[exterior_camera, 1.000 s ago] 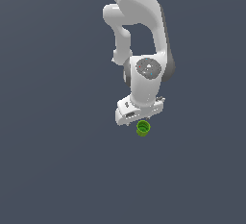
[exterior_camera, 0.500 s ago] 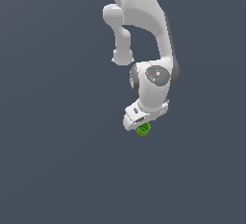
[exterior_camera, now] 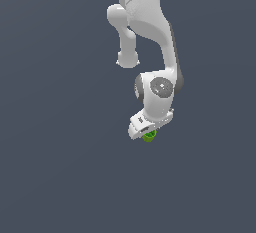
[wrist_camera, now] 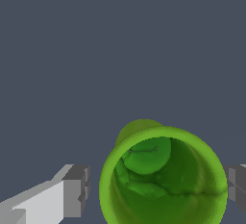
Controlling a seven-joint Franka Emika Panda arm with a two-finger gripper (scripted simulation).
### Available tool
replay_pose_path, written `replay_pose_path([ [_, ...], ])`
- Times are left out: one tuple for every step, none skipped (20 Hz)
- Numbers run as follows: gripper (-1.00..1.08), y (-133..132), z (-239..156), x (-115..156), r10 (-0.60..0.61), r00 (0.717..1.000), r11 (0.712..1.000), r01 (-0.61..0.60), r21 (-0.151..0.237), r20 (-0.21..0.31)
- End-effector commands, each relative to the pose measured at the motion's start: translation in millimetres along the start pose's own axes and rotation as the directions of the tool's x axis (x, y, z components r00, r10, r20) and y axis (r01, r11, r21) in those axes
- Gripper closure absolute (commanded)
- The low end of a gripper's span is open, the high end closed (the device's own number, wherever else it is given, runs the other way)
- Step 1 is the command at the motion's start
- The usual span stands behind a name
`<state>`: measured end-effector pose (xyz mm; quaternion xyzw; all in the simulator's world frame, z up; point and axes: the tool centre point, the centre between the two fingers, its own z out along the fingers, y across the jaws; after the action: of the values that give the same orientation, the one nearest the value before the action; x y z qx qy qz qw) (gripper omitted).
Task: Pick up the object and move it to a goal position.
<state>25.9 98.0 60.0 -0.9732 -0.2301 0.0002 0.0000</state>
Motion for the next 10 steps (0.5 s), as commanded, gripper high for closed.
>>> replay_pose_path([
  [-0.92, 0.0, 11.4, -0.1, -0.001, 1.000, 1.000, 0.001, 0.000, 0.000],
  [-0.92, -0.2, 14.1, 0.1, -0.002, 1.000, 1.000, 0.002, 0.000, 0.000],
  [-0.92, 0.0, 16.1, 0.3, -0.002, 1.000, 1.000, 0.002, 0.000, 0.000],
  [-0.92, 0.1, 17.2, 0.6, -0.002, 1.000, 1.000, 0.002, 0.000, 0.000],
  [-0.92, 0.3, 17.5, 1.0, -0.002, 1.000, 1.000, 0.002, 0.000, 0.000],
  [-0.92, 0.3, 17.5, 1.2, -0.002, 1.000, 1.000, 0.002, 0.000, 0.000],
  [1.08, 0.3, 17.5, 1.2, -0.002, 1.000, 1.000, 0.002, 0.000, 0.000],
  [1.08, 0.3, 17.5, 1.2, -0.002, 1.000, 1.000, 0.002, 0.000, 0.000],
  [1.08, 0.3, 17.5, 1.2, -0.002, 1.000, 1.000, 0.002, 0.000, 0.000],
  [1.08, 0.3, 17.5, 1.2, -0.002, 1.000, 1.000, 0.002, 0.000, 0.000],
])
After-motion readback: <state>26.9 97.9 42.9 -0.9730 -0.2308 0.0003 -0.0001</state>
